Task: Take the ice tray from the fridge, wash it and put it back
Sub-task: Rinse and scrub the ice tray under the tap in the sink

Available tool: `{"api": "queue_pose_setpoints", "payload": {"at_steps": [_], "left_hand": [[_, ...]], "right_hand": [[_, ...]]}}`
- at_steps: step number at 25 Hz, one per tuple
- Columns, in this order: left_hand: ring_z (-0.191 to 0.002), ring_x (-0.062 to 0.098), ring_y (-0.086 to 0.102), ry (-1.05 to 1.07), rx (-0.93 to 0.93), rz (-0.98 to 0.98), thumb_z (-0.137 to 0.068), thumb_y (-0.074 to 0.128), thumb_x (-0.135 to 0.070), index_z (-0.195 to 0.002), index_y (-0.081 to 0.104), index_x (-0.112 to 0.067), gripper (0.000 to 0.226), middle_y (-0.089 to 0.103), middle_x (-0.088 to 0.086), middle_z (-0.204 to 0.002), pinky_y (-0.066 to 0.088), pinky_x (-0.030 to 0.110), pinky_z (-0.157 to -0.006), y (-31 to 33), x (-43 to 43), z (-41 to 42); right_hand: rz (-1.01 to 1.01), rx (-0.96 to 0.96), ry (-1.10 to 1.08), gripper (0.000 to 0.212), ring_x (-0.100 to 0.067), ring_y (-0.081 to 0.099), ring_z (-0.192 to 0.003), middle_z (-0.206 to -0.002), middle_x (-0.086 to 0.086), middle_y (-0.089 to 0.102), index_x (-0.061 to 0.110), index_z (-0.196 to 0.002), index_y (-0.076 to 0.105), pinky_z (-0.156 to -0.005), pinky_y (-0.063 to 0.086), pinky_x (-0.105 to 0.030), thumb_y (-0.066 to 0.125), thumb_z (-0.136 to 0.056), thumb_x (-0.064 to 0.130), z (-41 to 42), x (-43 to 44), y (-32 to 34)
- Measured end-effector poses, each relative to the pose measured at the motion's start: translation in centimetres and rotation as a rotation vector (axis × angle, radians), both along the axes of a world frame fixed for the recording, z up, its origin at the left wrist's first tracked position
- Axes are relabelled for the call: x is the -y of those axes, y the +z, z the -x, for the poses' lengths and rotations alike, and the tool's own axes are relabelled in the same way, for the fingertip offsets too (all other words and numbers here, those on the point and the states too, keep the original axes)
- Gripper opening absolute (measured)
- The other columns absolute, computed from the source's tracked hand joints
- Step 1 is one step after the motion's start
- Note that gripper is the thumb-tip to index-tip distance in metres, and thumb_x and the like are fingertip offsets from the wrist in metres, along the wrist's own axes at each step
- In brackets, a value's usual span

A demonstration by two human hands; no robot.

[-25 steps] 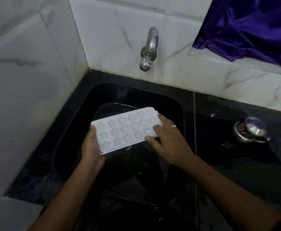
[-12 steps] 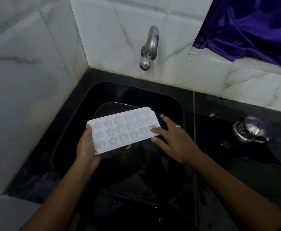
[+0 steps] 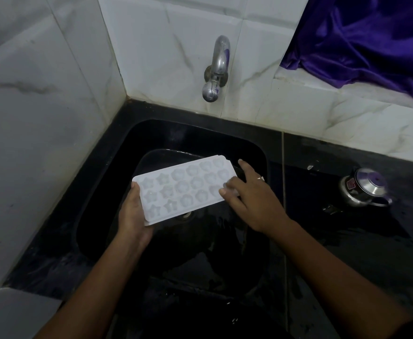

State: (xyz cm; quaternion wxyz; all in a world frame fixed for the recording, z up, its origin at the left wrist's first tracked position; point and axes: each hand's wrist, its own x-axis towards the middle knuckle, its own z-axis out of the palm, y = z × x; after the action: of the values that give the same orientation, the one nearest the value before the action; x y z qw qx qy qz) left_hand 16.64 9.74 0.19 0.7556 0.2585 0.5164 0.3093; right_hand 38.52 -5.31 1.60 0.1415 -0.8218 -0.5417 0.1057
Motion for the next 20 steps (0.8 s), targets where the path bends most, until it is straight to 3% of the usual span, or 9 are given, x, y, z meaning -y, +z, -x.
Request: {"api": "queue_pose_setpoints", "payload": {"at_steps": [2, 5, 9, 11, 14, 18, 20], "left_hand": [[-0.087, 0.023, 0.081, 0.006, 0.001, -0.007, -0.111, 0.043, -0.049, -0.122, 0.071, -0.01, 0.049, 0.083, 0.006, -0.102, 0.063, 0.032, -0.059, 0.2, 0.0, -0.1], [-0.083, 0.022, 0.081, 0.037, -0.002, -0.015, -0.111, 0.044, -0.048, -0.117, 0.072, -0.012, 0.046, 0.083, 0.005, -0.097, 0.063, 0.031, -0.057, 0.2, -0.5, 0.5], [-0.089, 0.023, 0.081, 0.006, 0.002, -0.018, -0.112, 0.043, -0.047, -0.114, 0.072, -0.011, 0.047, 0.083, 0.007, -0.102, 0.064, 0.035, -0.063, 0.0, -0.1, 0.2], [-0.088, 0.023, 0.081, 0.004, 0.011, -0.024, -0.112, 0.042, -0.048, -0.115, 0.072, -0.012, 0.047, 0.083, 0.004, -0.099, 0.063, 0.035, -0.065, 0.3, -0.2, 0.2], [-0.089, 0.023, 0.081, 0.017, 0.009, -0.023, -0.111, 0.041, -0.05, -0.117, 0.072, -0.012, 0.049, 0.083, 0.006, -0.103, 0.063, 0.032, -0.061, 0.1, -0.8, 1.0], [-0.097, 0.026, 0.08, -0.038, 0.005, -0.021, -0.111, 0.04, -0.051, -0.126, 0.07, -0.01, 0.053, 0.08, 0.01, -0.114, 0.065, 0.035, -0.063, -0.3, -0.9, 1.0], [-0.096, 0.025, 0.08, -0.034, 0.002, -0.013, -0.111, 0.04, -0.052, -0.125, 0.07, -0.011, 0.053, 0.081, 0.01, -0.113, 0.064, 0.034, -0.062, -0.1, -1.2, 1.2]], "right_hand": [[0.023, 0.02, 0.043, 0.053, -0.035, 0.049, -0.136, -0.169, -0.011, 0.022, 0.025, -0.122, 0.061, -0.103, 0.048, -0.046, 0.036, -0.102, 0.067, 0.8, -0.2, -0.4], [0.085, 0.032, 0.146, 0.059, -0.034, 0.038, -0.148, -0.172, -0.01, 0.015, 0.035, -0.146, 0.051, -0.114, 0.042, -0.052, 0.031, -0.102, 0.069, -0.4, 1.1, -0.3], [-0.004, -0.011, 0.018, 0.051, -0.033, 0.044, -0.142, -0.17, -0.011, 0.021, 0.029, -0.122, 0.065, -0.106, 0.046, -0.048, 0.035, -0.102, 0.066, 0.1, 0.0, 0.3], [0.018, 0.014, 0.069, 0.056, -0.034, 0.047, -0.139, -0.17, -0.011, 0.02, 0.024, -0.127, 0.06, -0.104, 0.049, -0.048, 0.035, -0.102, 0.067, 1.0, -0.3, -0.1], [0.065, 0.068, 0.14, 0.06, -0.034, 0.03, -0.152, -0.171, -0.011, 0.017, 0.034, -0.146, 0.052, -0.117, 0.036, -0.056, 0.03, -0.102, 0.069, 0.0, 0.8, -0.1], [0.016, 0.054, 0.005, 0.058, -0.035, 0.015, -0.157, -0.171, -0.012, 0.022, 0.029, -0.118, 0.068, -0.123, 0.02, -0.059, 0.028, -0.101, 0.068, 1.4, -0.3, 1.0], [0.044, 0.128, 0.052, 0.065, -0.035, 0.009, -0.159, -0.171, -0.012, 0.02, 0.026, -0.124, 0.065, -0.126, 0.014, -0.062, 0.026, -0.1, 0.071, 2.3, -0.2, 0.9]]}}
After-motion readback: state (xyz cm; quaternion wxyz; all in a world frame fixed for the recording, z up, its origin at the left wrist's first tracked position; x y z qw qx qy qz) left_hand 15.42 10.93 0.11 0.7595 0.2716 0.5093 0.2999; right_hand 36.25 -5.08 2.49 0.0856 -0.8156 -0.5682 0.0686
